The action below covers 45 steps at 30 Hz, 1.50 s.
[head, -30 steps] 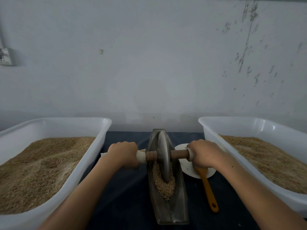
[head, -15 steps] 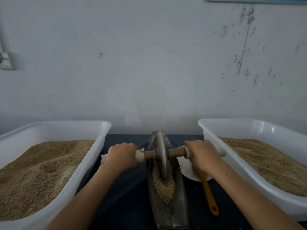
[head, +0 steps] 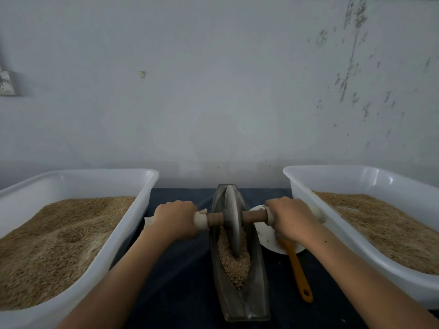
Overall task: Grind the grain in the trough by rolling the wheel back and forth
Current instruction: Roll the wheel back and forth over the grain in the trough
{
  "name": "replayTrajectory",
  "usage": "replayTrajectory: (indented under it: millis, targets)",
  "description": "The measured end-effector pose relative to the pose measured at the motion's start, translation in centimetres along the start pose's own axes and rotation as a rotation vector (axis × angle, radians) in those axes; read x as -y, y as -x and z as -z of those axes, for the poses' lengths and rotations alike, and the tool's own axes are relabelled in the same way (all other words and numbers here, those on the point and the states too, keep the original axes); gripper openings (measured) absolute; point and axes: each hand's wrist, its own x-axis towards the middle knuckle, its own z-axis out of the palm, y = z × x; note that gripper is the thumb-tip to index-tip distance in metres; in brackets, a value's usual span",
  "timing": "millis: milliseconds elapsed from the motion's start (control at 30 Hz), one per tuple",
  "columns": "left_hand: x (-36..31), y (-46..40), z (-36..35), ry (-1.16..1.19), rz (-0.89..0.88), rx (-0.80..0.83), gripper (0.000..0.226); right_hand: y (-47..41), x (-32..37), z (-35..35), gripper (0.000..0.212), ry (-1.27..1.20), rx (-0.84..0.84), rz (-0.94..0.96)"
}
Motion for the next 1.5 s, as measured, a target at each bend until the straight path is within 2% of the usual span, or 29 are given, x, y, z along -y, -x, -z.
replayTrajectory:
  millis: [100, 200, 467, 633, 733, 900, 1000, 1133, 1233, 1333, 1500]
  targets:
    - [-0.1, 0.1, -0.3, -0.004, 0.002, -0.101, 0.019, -0.2, 0.0, -0.7, 0.018, 0.027, -0.123, 0.011]
    - [-0.2, 0.1, -0.3, -0.002, 0.008, -0.099, 0.019, -0.3, 0.0, -1.1, 0.019, 0.024, -0.158, 0.006]
    - [-0.3, 0.1, 0.3, -0.052, 0.023, 0.052, 0.035, -0.2, -0.6, 0.1, 0.011, -0.012, 0.097, 0.022]
    - [-0.5, 0.2, 0.5, -0.084, 0.014, 0.062, 0.039, -0.3, -0.9, 0.5, 0.016, -0.031, 0.212, 0.029]
    - [-0.4, 0.1, 0.4, -0.061, 0.018, 0.049, 0.037, -0.5, -0.7, 0.0, 0.014, -0.039, 0.151, 0.016]
    - [-0.2, -0.1, -0.3, -0.016, 0.026, -0.058, 0.026, -0.4, -0.3, -1.0, 0.019, 0.005, -0.116, 0.025]
    - [0.1, -0.2, -0.5, 0.016, 0.038, -0.057, 0.02, -0.4, -0.2, -1.3, 0.02, 0.024, -0.198, 0.037]
    - [0.1, -0.2, -0.4, 0.003, 0.022, -0.016, 0.028, -0.2, -0.2, -0.8, 0.014, 0.017, -0.096, 0.027]
    - [0.4, -0.2, -0.2, 0.021, 0.019, 0.093, 0.036, -0.2, -0.3, 0.0, 0.016, 0.02, 0.024, 0.028]
    - [0.8, -0.3, 0.0, 0.081, 0.012, 0.193, 0.04, -0.1, -0.3, 0.7, 0.018, 0.029, 0.074, 0.039]
    - [0.5, -0.4, 0.0, 0.062, 0.029, 0.147, 0.035, -0.3, -0.1, 0.7, 0.021, 0.041, 0.086, 0.03]
